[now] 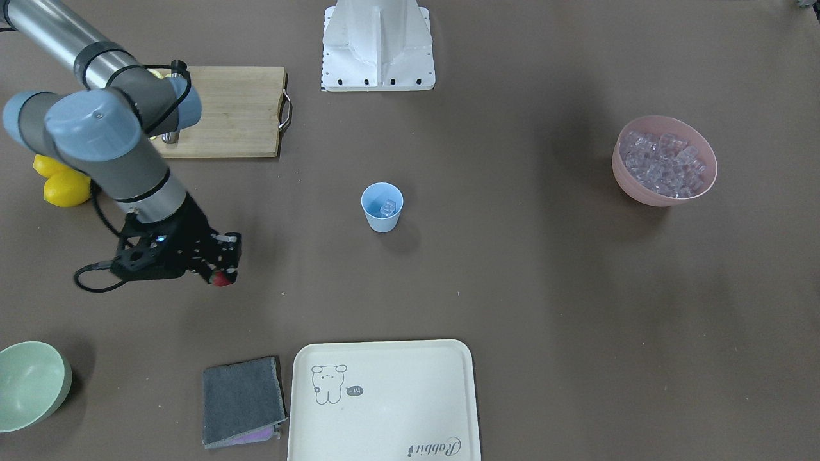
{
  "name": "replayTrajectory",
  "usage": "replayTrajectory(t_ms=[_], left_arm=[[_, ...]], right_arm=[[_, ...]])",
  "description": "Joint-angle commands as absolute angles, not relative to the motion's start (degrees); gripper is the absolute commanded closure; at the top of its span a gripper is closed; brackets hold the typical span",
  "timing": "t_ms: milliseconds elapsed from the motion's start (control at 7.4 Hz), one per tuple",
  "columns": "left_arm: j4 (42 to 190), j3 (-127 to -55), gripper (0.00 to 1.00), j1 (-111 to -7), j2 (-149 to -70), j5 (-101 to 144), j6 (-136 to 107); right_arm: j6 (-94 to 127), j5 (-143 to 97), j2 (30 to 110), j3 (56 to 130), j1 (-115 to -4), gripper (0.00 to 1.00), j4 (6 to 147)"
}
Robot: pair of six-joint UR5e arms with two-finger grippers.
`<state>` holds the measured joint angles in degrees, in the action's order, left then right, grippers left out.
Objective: Put ice and strawberries in cup
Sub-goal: 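Carry the strawberry with the right gripper over the light-blue cup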
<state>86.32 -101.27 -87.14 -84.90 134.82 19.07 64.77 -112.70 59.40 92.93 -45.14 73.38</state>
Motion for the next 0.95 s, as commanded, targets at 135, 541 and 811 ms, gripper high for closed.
replayTrajectory(t_ms=[135,541,811], left_arm=[[87.9,-101.2,0.02,-87.2,-84.2,134.8,19.1],[88.7,-101.2,0.02,-87.2,-83.8,134.8,19.1],[89.1,-101.2,0.02,-87.2,-83.1,134.8,19.1]], right_arm=[[75.3,-104.3,46.4,94.5,-32.7,1.0,90.4],[78.0,-99.9,45.0,93.7,-26.9,1.0,91.1],[78.6,-99.6,45.0,93.5,-25.5,1.0,91.1]])
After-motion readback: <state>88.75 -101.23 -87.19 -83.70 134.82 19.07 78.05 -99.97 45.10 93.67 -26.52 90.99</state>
